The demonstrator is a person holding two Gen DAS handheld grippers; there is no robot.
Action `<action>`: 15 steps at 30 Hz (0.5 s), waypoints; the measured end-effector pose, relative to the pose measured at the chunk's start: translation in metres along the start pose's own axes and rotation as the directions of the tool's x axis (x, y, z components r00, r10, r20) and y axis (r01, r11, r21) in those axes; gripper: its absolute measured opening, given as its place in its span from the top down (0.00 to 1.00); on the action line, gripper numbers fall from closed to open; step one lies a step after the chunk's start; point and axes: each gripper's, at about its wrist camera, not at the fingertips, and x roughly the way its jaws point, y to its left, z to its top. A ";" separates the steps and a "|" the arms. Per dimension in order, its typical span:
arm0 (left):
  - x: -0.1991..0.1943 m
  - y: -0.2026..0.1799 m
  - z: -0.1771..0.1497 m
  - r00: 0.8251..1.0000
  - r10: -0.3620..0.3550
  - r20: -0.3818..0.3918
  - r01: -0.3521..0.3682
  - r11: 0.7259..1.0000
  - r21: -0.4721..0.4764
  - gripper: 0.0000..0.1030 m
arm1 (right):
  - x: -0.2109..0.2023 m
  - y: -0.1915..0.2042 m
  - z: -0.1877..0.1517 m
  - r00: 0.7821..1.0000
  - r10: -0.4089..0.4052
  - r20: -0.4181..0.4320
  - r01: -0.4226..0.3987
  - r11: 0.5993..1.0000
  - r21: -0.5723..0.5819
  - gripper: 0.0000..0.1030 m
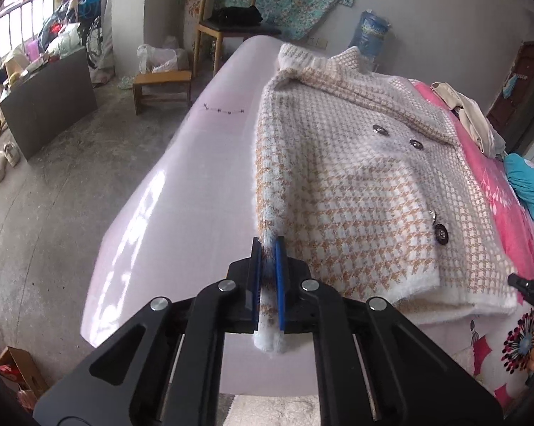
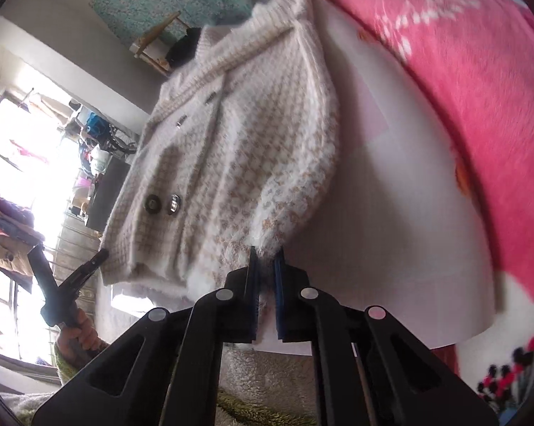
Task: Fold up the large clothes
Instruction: 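Grasp the hem with both tools and fold it up over the collar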
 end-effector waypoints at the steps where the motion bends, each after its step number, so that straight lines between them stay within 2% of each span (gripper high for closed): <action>1: -0.011 -0.001 0.003 1.000 -0.019 0.011 0.019 1.000 0.012 0.94 | -0.014 0.005 0.006 1.000 0.011 0.024 -0.010 1.000 -0.019 0.93; 5: -0.044 -0.006 0.004 0.996 -0.086 0.008 0.086 0.994 0.066 0.94 | -0.062 0.020 0.022 0.995 -0.018 0.100 0.027 0.995 -0.093 0.94; 8: -0.060 -0.009 -0.011 0.994 -0.104 -0.046 0.108 0.989 0.098 0.94 | -0.089 0.018 0.019 0.995 -0.031 0.097 0.040 0.995 -0.096 0.94; 11: -0.062 -0.003 -0.037 0.991 -0.065 -0.121 0.077 0.993 0.093 0.94 | -0.087 0.014 0.001 0.999 -0.048 0.022 0.049 0.996 -0.078 0.94; 13: -0.046 0.003 -0.058 0.983 -0.033 -0.179 0.047 0.996 0.077 0.94 | -0.063 0.002 -0.017 0.996 -0.074 -0.056 0.071 0.996 -0.048 0.93; 15: -0.027 0.005 -0.070 0.978 -0.032 -0.207 0.045 0.997 0.059 0.94 | -0.032 -0.015 -0.033 0.983 -0.119 -0.142 0.119 0.993 -0.007 0.93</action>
